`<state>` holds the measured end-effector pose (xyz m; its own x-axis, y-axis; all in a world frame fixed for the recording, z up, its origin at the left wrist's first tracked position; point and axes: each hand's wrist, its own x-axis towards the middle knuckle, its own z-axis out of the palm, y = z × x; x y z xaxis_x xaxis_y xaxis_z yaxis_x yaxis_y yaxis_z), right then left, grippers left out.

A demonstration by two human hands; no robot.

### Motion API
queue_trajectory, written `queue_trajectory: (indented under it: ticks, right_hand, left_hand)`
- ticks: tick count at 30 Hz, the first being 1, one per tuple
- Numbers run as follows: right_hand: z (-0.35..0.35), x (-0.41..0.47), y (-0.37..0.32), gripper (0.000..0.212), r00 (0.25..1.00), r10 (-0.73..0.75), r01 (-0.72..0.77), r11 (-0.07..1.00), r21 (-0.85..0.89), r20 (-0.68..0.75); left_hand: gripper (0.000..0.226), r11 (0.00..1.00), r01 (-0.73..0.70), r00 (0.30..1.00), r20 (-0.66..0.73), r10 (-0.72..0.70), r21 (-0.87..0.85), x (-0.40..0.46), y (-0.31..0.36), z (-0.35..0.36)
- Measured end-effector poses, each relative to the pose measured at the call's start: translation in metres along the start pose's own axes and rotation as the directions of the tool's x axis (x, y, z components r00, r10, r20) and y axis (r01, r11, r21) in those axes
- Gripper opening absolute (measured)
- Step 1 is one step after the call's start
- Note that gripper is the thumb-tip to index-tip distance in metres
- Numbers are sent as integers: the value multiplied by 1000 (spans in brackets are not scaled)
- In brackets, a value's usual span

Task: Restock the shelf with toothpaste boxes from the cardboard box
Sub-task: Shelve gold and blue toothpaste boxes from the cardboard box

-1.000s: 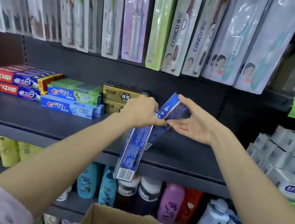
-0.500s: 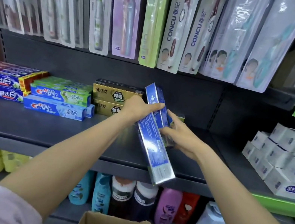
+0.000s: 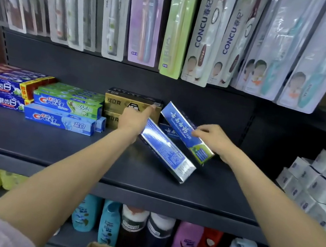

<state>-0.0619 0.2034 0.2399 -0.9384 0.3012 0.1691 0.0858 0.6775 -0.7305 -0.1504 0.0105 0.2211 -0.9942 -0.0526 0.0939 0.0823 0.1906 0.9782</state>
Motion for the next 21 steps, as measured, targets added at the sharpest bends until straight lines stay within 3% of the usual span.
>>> queue_trajectory:
  ticks: [2, 5, 8, 11, 14, 16, 18, 20, 21]
  right_hand:
    - [-1, 14, -7, 36, 997, -83, 75, 939, -335, -9]
    - [-6, 38, -2, 34, 991, -82, 131, 805, -579, 110]
    - [-7, 56, 10, 32, 989, -36, 119, 761, -638, 142]
    - [8, 63, 18, 43, 991, -59, 121, 779, -615, 121]
    - [29, 66, 32, 45, 983, -117, 185, 682, -708, 143]
    - [34, 63, 36, 46, 984, -123, 177, 703, -689, 128]
    - [32, 58, 31, 43, 972, -231, 207, 791, -576, 33]
    - [28, 46, 17, 47, 968, -246, 252, 925, -286, 59]
    - [26, 38, 8, 52, 964, -206, 231, 962, -148, 166]
  left_hand:
    - [70, 1000, 19, 1000, -4, -19, 6, 3, -1, 2]
    - [70, 1000, 28, 999, 19, -28, 9, 13, -2, 6]
    - [55, 1000, 5, 1000, 22, -6, 6, 23, -4, 6]
    - [59, 1000, -3, 1000, 22, 3, -19, 28, -4, 9]
    - [58, 999, 20, 999, 32, -18, -44, 31, -8, 15]
    - [53, 998, 41, 999, 36, -39, -54, 33, -12, 18]
    - [50, 997, 55, 998, 28, -53, -57, 34, -13, 19]
    - [52, 995, 65, 998, 19, -64, -73, 32, -11, 21]
    - [57, 994, 72, 997, 9, -72, -76, 31, -8, 23]
